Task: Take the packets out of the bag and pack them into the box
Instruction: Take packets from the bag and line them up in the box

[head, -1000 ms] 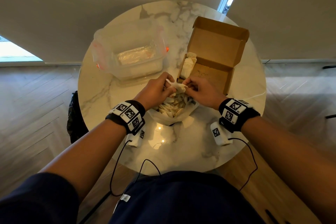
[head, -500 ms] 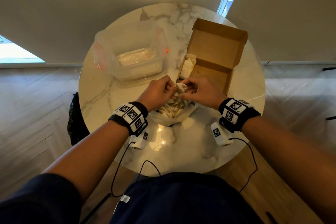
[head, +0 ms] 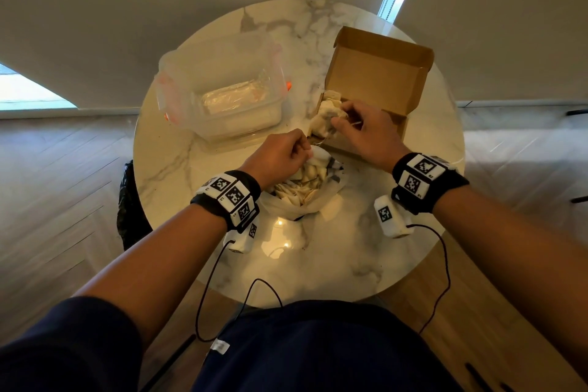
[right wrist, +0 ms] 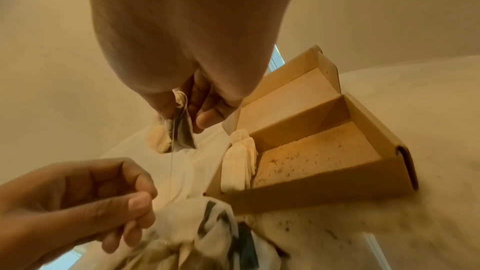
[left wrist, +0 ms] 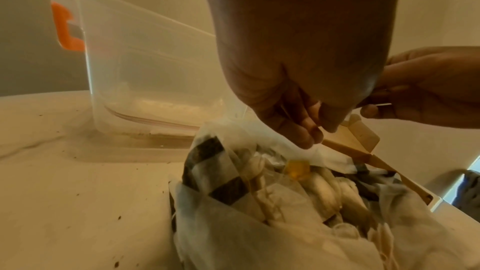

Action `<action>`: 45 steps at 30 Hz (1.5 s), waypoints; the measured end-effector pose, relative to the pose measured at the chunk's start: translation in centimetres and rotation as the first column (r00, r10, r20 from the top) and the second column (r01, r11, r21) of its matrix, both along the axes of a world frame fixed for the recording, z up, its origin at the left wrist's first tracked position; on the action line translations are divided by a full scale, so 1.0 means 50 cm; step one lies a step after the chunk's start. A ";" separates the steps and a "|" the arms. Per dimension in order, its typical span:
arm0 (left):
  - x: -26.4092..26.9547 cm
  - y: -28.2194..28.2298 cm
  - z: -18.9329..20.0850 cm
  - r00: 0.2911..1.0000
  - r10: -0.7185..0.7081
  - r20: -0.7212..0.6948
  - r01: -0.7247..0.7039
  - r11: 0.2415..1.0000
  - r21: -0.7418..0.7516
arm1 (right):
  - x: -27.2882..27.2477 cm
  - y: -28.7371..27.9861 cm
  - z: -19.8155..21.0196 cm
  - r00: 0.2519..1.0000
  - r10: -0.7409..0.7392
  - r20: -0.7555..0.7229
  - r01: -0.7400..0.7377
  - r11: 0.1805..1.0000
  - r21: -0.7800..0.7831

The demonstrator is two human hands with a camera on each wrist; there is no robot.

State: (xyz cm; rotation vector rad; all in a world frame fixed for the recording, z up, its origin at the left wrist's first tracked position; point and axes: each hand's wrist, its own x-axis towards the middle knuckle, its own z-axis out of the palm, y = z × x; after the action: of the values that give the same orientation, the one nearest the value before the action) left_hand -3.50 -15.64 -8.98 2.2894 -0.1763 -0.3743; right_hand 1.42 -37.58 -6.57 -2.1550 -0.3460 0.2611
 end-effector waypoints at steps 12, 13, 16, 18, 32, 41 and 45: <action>0.046 -0.044 -0.026 0.968 -0.248 -0.022 0.248 0.969 -0.011 | 0.045 0.007 0.035 0.999 0.020 -0.033 -0.019 0.999 0.040; 0.046 -0.045 -0.031 0.966 -0.257 -0.027 0.256 0.966 -0.024 | 0.044 0.009 0.038 0.999 0.028 -0.037 -0.026 0.998 0.054; 0.049 -0.045 -0.039 0.975 -0.224 -0.013 0.224 0.975 -0.014 | 0.040 0.014 0.056 0.998 0.041 -0.047 -0.035 0.993 0.109; 0.051 -0.046 -0.036 0.990 -0.134 0.029 0.135 0.991 -0.022 | 0.038 0.016 0.070 0.998 0.054 -0.030 -0.050 0.992 0.119; 0.032 -0.070 0.013 0.968 -0.248 0.042 0.250 0.966 -0.062 | 0.015 0.028 0.117 0.991 0.132 -0.023 -0.128 0.982 0.141; 0.007 -0.070 0.008 0.953 -0.300 0.035 0.302 0.952 -0.047 | -0.002 0.005 0.104 0.995 0.080 -0.061 -0.070 0.986 0.150; 0.005 -0.081 0.015 0.979 -0.199 -0.042 0.198 0.980 -0.021 | -0.010 0.003 0.104 0.993 0.098 -0.070 -0.086 0.984 0.157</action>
State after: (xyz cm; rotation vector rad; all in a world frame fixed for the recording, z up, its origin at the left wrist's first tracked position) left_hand -3.26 -19.69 -8.21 2.2511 -0.3859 -0.5236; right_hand 0.90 -37.45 -1.37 -1.9744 -0.4089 0.3578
